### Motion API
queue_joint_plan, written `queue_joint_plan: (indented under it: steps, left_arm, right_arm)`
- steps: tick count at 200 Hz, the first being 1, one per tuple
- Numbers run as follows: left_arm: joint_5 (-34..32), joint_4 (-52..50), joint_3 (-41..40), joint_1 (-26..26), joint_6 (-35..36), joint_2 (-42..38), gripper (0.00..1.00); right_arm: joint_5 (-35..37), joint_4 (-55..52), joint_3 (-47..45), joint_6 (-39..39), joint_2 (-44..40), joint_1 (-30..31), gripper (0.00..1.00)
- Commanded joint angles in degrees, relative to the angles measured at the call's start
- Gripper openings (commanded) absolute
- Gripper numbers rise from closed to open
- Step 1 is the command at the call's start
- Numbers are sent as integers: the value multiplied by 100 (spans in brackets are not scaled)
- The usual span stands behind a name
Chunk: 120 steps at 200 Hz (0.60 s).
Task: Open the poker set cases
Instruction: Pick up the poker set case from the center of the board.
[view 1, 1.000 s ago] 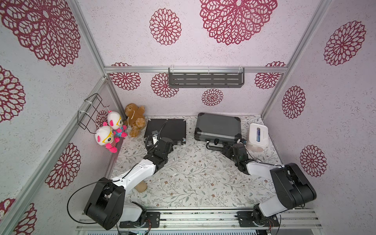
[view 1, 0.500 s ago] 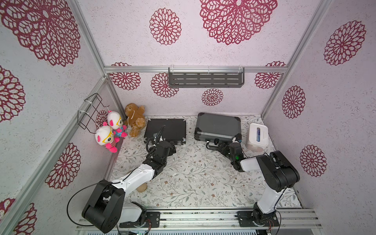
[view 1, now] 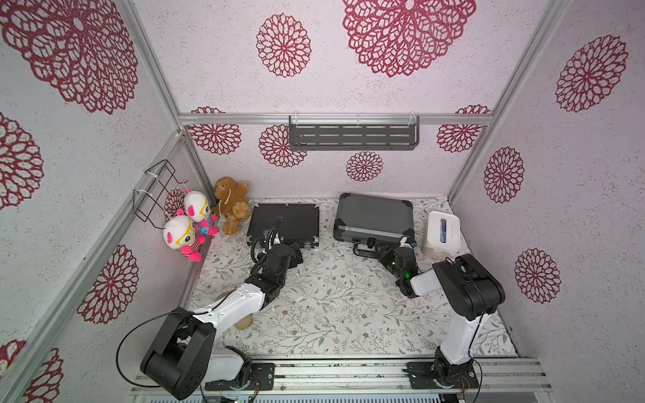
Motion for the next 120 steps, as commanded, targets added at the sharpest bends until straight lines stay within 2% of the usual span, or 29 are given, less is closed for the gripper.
queue_joint_plan:
  steps: [1,76,120]
  left_arm:
    - [50,196,-39,-14,-93,-83,99]
    - [110,231,-74,-18,-131,-119,99]
    - [-111,197,-113,-14,-332,-187,99]
  right_arm:
    - [-45,764,-28,414,-83,77,61]
    - [204,773,-47,721,-70,195,59]
    - [570,863,-65,1262,99,264,51]
